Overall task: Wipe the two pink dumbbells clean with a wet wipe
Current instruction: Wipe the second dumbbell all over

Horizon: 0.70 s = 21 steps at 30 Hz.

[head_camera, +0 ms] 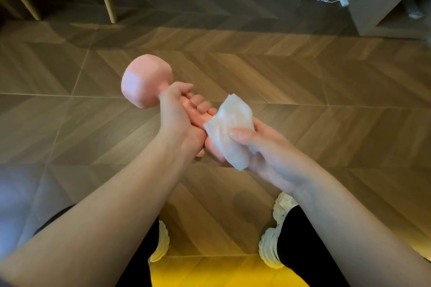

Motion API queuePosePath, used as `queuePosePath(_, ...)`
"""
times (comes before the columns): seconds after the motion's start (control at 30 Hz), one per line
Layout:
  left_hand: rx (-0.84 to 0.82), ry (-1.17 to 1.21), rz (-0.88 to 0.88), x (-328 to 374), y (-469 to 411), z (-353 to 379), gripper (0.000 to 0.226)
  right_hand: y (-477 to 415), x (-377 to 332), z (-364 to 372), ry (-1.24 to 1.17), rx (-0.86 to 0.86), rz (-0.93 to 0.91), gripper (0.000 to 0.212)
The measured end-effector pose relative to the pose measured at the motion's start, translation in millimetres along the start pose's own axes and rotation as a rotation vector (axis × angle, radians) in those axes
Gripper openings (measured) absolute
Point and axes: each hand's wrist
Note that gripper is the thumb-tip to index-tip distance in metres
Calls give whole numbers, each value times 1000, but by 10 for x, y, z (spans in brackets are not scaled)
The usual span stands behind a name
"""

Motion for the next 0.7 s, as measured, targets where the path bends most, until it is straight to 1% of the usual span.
queuePosePath(0.07,14,-12,2,-28,-3,-4,34,-29,74,67,72,90,8,64)
queuePosePath(0.1,21,-17,2,-42,-6,0,34,-46,103,109,90,132,7,61)
queuePosePath(0.13,26,-15,-3,-51,-11,7,34,-61,111,138,99,157,-6,52)
queuePosePath(0.17,29,-6,-9,-51,-19,13,34,-67,99,153,101,167,-18,44)
queuePosePath(0.23,26,16,-12,-29,-34,12,34,-54,53,108,69,123,-15,41)
queuePosePath(0.3,19,9,-24,-6,-32,3,35,-19,12,29,23,26,12,50)
queuePosePath(0.37,25,-4,-39,-4,-13,-12,35,6,40,4,22,-5,12,60)
queuePosePath(0.5,48,-50,-28,-30,1,-36,35,-33,185,159,114,142,23,72)
queuePosePath(0.53,56,-58,-32,-37,-1,-34,34,-47,199,181,121,161,11,66)
queuePosePath(0.57,63,-47,-34,-41,-3,-28,34,-57,192,181,117,167,-3,57)
queuePosePath(0.6,64,-25,-35,-42,-7,-23,33,-59,166,166,101,164,-15,47)
queuePosePath(0.63,61,-4,-41,-37,-8,-15,33,-55,136,129,72,147,-17,42)
queuePosePath(0.7,53,3,-55,-24,-8,-5,32,-25,84,46,3,52,-11,45)
Point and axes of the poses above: each hand's wrist, its own y-axis away from the middle knuckle, its own z-axis out of the palm, x = y × z, and after that the axes turned 6 degrees about -z, right-handed
